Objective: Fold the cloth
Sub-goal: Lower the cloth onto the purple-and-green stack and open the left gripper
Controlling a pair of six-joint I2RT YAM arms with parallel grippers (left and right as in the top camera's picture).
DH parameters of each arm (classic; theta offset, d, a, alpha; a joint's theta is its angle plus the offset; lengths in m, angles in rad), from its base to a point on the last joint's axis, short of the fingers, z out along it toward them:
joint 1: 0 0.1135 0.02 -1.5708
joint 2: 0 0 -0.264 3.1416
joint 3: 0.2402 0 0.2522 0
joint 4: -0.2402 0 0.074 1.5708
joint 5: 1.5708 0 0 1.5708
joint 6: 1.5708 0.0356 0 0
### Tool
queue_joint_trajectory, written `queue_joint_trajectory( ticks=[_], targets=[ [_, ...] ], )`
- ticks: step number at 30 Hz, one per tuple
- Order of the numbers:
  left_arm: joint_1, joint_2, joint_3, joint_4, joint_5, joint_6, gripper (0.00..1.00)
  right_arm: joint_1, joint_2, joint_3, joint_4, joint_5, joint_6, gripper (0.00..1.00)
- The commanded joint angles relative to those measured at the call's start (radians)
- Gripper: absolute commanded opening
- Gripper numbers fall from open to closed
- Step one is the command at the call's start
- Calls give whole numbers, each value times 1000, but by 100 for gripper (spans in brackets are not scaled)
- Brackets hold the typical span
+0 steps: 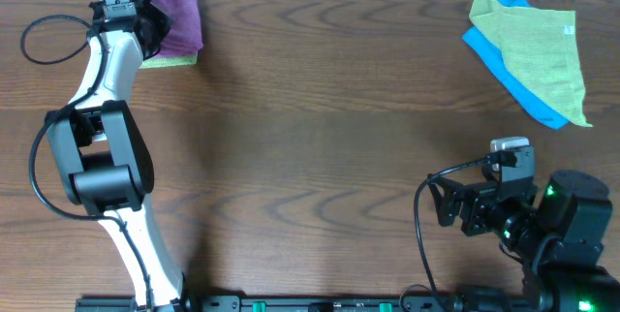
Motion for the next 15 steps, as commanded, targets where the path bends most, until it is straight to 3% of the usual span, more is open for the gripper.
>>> queue_joint_trajectory(
  ticks=[1, 8, 15],
  targets=[
    [8, 11, 15, -6, -33, 8, 47, -8, -2, -6, -2, -1, 17, 99],
    [18, 11, 15, -13, -32, 10, 98, -8, -2, -6, -2, -1, 17, 99],
    [34, -2, 16, -65, -31, 39, 95, -8, -2, -6, -2, -1, 17, 99]
  ],
)
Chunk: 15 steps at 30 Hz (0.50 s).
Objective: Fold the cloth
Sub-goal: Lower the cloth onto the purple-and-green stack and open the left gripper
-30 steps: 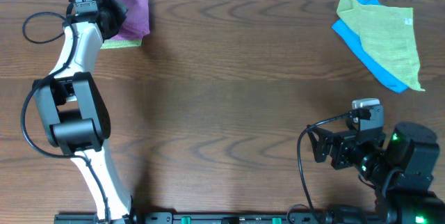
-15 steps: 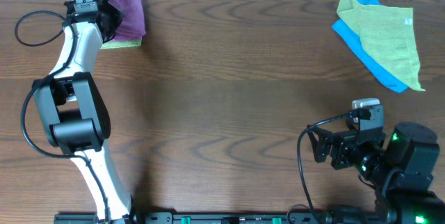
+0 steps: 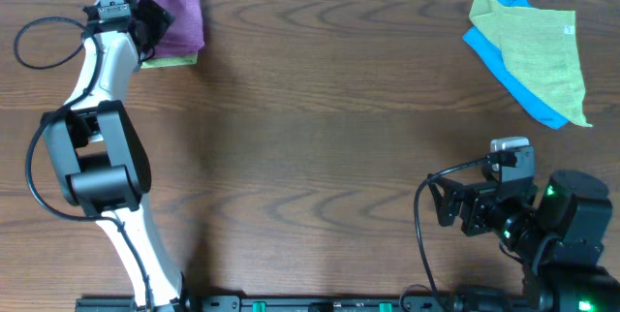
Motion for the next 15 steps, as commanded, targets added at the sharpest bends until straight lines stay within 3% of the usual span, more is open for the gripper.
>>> queue_joint_trajectory(
  ticks=[1, 15],
  targets=[
    [9, -6, 16, -23, -18, 42, 95, -8, -2, -6, -2, -1, 17, 99],
    [9, -224, 16, -115, -11, 130, 95, -8, -2, -6, -2, -1, 17, 99]
  ],
)
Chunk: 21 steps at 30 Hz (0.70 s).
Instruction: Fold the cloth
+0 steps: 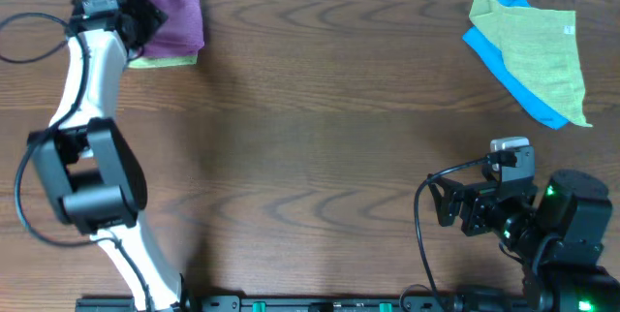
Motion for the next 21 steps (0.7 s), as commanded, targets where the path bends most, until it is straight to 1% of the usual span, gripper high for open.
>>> queue_joint_trajectory(
  ticks=[1, 7, 11, 13, 17, 21],
  targets=[
    [3, -98, 16, -18, -6, 50, 95, -8, -2, -6, -2, -1, 17, 99],
    [3, -217, 16, -101, 63, 92, 95, -8, -2, -6, -2, -1, 17, 99],
    [3, -312, 16, -151, 156, 155, 95, -8, -2, -6, -2, -1, 17, 99],
    [3, -362, 16, -174, 187, 159, 95, -8, -2, -6, -2, -1, 17, 99],
    [2, -439, 16, -220, 200, 158, 95, -8, -2, -6, -2, -1, 17, 99],
    [2, -499, 16, -268, 180, 169, 95, -8, -2, -6, -2, -1, 17, 99]
  ],
)
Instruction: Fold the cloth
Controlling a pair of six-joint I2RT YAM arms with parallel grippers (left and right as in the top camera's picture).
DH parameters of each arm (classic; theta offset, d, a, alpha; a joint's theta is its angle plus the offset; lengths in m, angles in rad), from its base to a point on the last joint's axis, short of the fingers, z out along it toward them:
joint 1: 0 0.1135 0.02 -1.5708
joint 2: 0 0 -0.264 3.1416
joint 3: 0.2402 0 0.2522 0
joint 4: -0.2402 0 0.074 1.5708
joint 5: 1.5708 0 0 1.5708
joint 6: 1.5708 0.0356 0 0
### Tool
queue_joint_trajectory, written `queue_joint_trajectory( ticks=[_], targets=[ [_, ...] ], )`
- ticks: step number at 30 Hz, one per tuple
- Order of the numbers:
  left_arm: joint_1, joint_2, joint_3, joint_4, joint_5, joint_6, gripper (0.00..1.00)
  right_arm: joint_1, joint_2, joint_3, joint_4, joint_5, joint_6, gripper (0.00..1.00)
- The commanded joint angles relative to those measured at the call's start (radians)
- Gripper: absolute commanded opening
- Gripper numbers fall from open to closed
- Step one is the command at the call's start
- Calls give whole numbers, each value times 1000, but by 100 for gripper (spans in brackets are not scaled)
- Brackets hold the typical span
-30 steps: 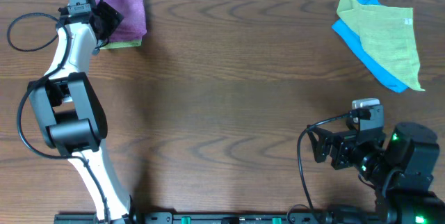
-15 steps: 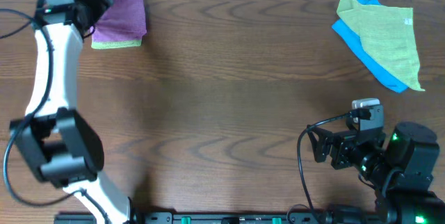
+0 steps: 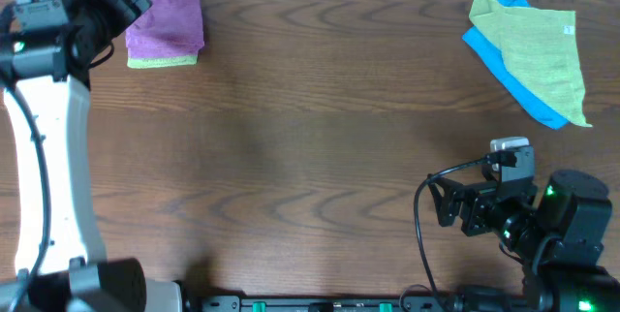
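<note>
A purple cloth lies folded into a small rectangle at the table's far left, on top of a folded yellow-green cloth whose edge shows below it. My left gripper hangs raised just left of that stack, apart from it and holding nothing; its jaws look open. At the far right a yellow-green cloth lies spread and unfolded over a blue cloth. My right gripper rests low at the front right, far from both cloths, and its jaw gap does not show.
The left arm's white links run along the table's left edge. The right arm's base fills the front right corner. The table's far edge runs just behind both cloth piles.
My left arm has risen and swung left and toward the camera. Its gripper, which covered the purple cloth's left edge, now sits clear of it, and the whole folded cloth shows. The right arm has not moved.
My left gripper first sat over the left part of the folded purple cloth. At each later moment it stood a little further left while the cloth stayed in place. Now it is lifted off to the side. The right-hand cloths and right arm never changed.
</note>
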Motion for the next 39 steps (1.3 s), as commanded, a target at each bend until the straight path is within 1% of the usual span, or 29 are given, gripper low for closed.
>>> queue_joint_trajectory(
  ticks=[1, 6, 12, 17, 21, 26, 34, 39],
  targets=[
    [4, -43, 16, -46, 7, 28, 95, -8, -2, -6, -2, -1, 17, 99],
    [-2, -111, 15, -132, 8, 16, 95, -8, -2, -6, -2, -1, 17, 99],
    [-5, -257, 15, -247, -17, 38, 95, -8, -2, -6, -2, -1, 17, 99],
    [-6, -382, 9, -331, -46, 123, 95, -8, -2, -6, -2, -1, 17, 99],
    [-6, -489, -53, -337, -48, 197, 95, -8, -2, -6, -2, -1, 17, 99],
    [-6, -648, -220, -322, -104, 211, 95, -8, -2, -6, -2, -1, 17, 99],
    [-6, -918, -593, -147, -108, 213, 95, -8, -2, -6, -2, -1, 17, 99],
    [-8, -1092, -824, -56, -107, 249, 95, -8, -2, -6, -2, -1, 17, 99]
  ],
)
